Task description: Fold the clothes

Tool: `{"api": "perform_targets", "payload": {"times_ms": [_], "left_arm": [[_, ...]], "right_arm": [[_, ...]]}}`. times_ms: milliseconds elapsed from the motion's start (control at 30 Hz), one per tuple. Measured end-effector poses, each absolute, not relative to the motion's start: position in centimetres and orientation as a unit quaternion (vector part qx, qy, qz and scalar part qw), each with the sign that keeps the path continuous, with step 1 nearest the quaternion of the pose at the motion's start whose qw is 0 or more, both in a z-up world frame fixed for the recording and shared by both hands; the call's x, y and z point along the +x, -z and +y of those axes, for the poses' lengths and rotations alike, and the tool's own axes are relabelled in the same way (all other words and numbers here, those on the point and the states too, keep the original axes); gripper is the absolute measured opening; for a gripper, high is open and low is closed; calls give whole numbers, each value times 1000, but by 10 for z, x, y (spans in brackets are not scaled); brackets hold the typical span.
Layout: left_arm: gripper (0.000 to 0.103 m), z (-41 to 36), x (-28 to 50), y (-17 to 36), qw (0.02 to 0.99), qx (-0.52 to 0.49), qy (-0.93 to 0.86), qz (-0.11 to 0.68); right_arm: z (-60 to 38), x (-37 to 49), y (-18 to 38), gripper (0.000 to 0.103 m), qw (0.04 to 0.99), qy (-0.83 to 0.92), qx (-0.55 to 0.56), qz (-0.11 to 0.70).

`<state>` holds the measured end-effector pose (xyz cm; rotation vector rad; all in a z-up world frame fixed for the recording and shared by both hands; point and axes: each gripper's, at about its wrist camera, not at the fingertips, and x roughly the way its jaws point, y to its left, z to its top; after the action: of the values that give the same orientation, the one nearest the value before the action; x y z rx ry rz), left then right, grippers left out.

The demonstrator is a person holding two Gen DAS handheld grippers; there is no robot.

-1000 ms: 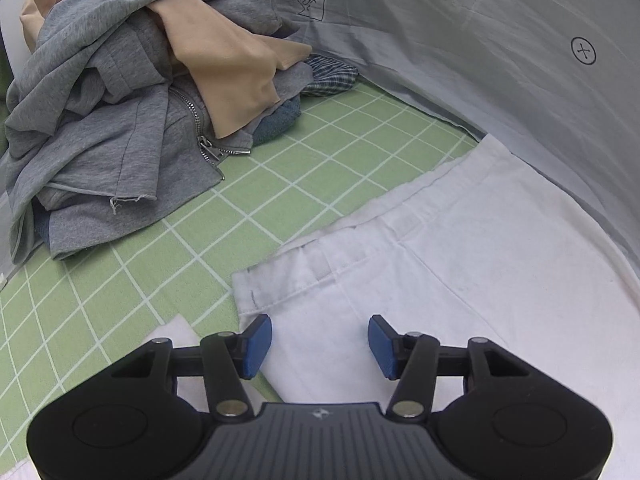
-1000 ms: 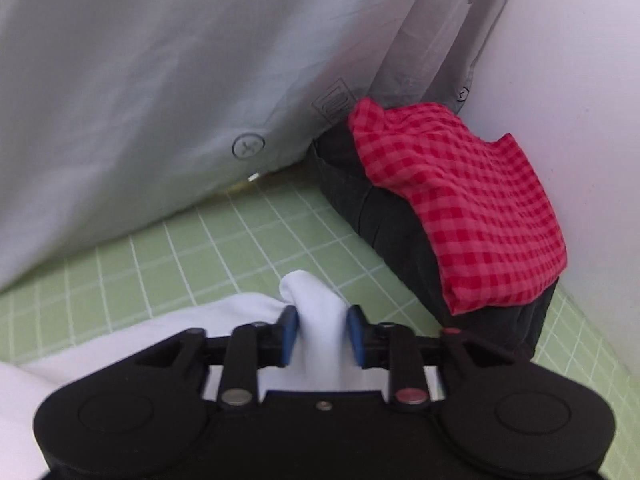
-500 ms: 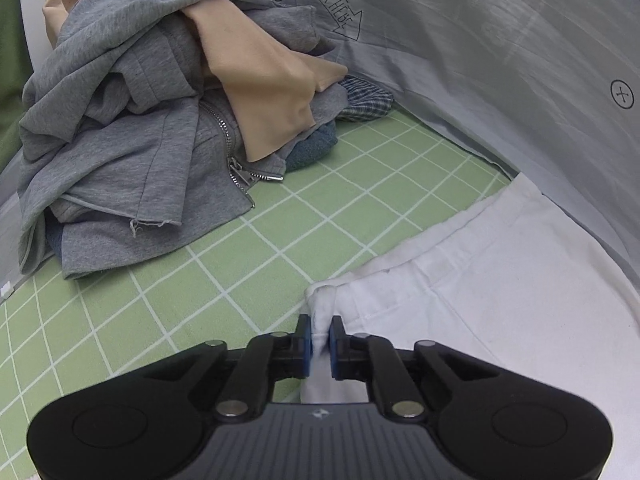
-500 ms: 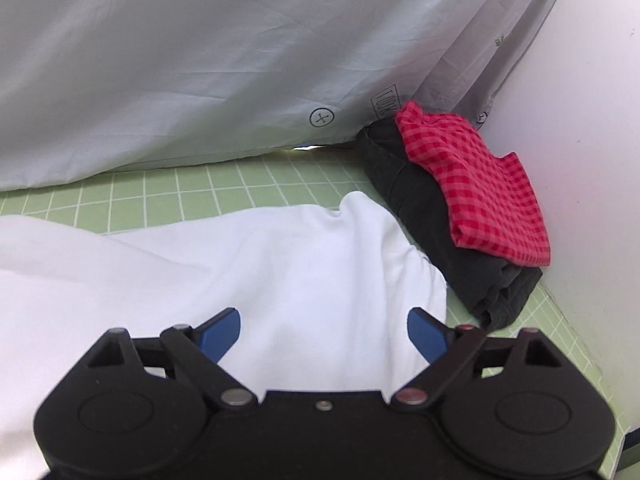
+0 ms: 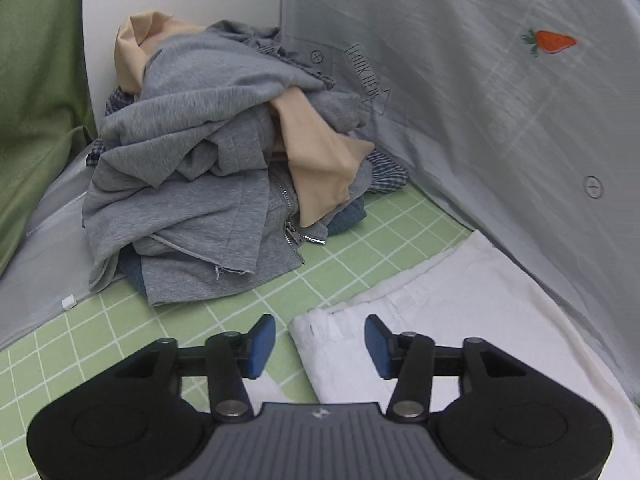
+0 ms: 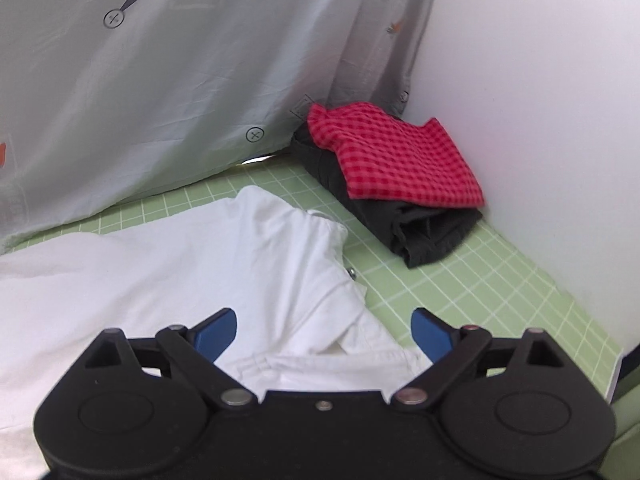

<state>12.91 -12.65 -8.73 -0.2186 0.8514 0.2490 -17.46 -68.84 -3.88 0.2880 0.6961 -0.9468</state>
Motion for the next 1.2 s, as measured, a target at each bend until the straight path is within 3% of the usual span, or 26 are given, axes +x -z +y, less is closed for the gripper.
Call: {"api": "perform_targets", "payload": {"times_ms": [233,533,1100,1200], "left_arm": [[65,-151,53,54,913,-64,-38,400],[72,-235,-28,76,890,17,47,453],[73,-376,-3,130,852,141,76,498],[78,-387,0,134,849,166,77,496]], "right_arm": [[-679,-245,54,97,819,444,201,302],[-721,-260,73,97,813,449,161,334],[-812,-163,137,97,846,321,52,422],[-823,-158,141,100,852,318,35,414]]}}
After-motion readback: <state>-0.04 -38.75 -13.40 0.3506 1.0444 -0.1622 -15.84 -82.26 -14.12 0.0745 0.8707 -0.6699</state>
